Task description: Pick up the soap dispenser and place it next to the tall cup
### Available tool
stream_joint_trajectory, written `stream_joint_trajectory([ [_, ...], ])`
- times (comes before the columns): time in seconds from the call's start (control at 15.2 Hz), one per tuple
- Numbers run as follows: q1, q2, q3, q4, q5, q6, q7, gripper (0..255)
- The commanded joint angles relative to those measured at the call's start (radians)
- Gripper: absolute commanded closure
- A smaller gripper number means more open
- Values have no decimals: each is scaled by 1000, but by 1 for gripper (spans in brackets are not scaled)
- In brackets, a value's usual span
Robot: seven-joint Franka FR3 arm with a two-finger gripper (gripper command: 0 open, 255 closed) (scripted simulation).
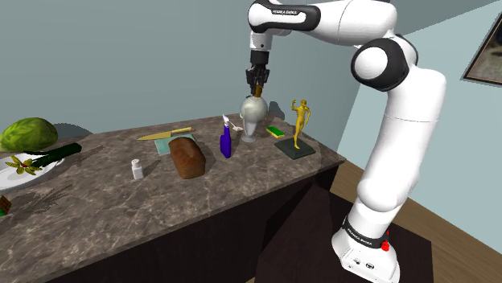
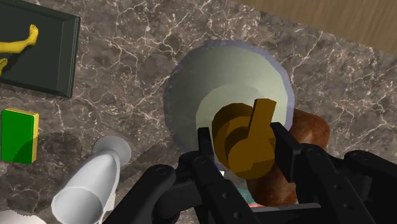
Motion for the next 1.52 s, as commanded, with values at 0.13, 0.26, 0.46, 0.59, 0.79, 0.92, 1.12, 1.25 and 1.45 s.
stream_joint_trajectory([
  [0.13, -55, 25, -39, 38, 0, -17, -94, 255],
  [0.26, -82, 42, -58, 63, 1, -26, -139, 255],
  [0.46, -124, 78, -84, 112, 4, -43, -205, 255],
  [0.59, -153, 108, -100, 154, 7, -57, -249, 255],
  [0.79, -207, 174, -127, 250, 15, -89, -325, 255],
  [0.92, -206, 162, -126, 204, 14, -56, -325, 255],
  [1.12, -203, 146, -126, 140, 12, -7, -326, 255],
  [1.25, -202, 138, -126, 101, 11, 24, -326, 255],
  [1.45, -200, 129, -125, 47, 10, 68, -327, 255],
])
